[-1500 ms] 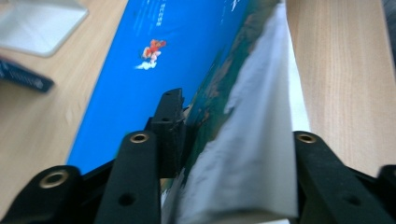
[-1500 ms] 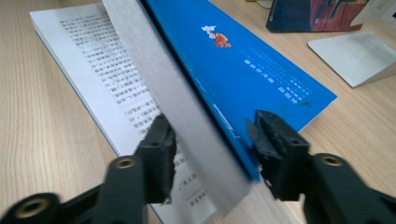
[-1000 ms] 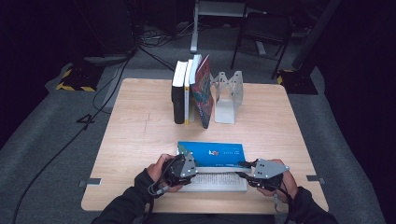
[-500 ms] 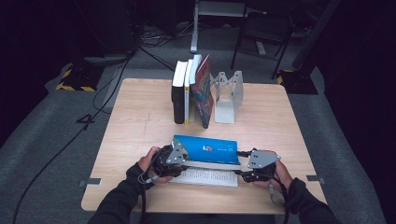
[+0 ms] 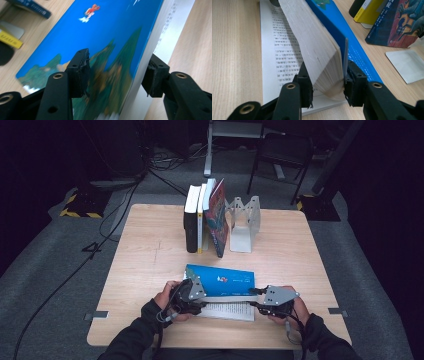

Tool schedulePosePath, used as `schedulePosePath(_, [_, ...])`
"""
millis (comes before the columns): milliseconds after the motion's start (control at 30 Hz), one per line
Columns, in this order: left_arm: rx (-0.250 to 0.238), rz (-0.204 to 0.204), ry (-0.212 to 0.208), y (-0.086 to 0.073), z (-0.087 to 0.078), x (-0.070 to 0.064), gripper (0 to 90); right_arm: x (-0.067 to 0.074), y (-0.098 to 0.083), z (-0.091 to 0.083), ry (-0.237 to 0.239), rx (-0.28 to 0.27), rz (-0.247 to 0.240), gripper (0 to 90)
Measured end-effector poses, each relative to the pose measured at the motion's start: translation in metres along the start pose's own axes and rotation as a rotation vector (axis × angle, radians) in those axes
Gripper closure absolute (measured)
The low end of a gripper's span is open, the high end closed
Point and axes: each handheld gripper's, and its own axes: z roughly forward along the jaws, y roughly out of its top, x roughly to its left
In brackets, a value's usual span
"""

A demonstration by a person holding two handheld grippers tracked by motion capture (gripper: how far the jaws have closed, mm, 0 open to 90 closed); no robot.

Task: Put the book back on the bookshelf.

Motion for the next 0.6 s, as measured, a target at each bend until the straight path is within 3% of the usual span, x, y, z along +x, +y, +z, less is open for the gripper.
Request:
schedulePosePath(133, [0.021, 0.0, 0.03, 0.008, 0.006, -0.011, 41.2, 0.004, 0.003, -0.002, 0.0, 0.006, -0.018, 63.3])
schedulePosePath(167, [0.028, -0.007, 0.063, 0.01, 0.008, -0.013, 40.8, 0.005, 0.004, -0.003, 0.003, 0.003, -0.014, 63.4])
schedulePosePath(233, [0.021, -0.001, 0.067, 0.01, 0.008, -0.013, 38.9, 0.007, 0.006, -0.005, 0.001, -0.001, -0.022, 63.9])
schedulePosePath(267, [0.019, -0.028, 0.066, 0.009, 0.007, -0.01, 40.4, 0.007, 0.007, -0.006, 0.005, -0.006, -0.019, 64.0])
schedulePosePath(400, [0.016, -0.022, 0.041, 0.006, 0.006, -0.008, 47.5, 0.008, 0.011, -0.009, 0.007, -0.021, -0.016, 64.0])
schedulePosePath(467, [0.006, 0.032, 0.054, 0.006, 0.005, -0.011, 55.8, 0.008, 0.011, -0.009, 0.005, -0.03, -0.008, 63.1])
schedulePosePath(600, [-0.022, 0.038, 0.03, 0.003, 0.004, -0.008, 62.1, 0.001, 0.008, -0.01, 0.03, -0.082, 0.022, 58.1])
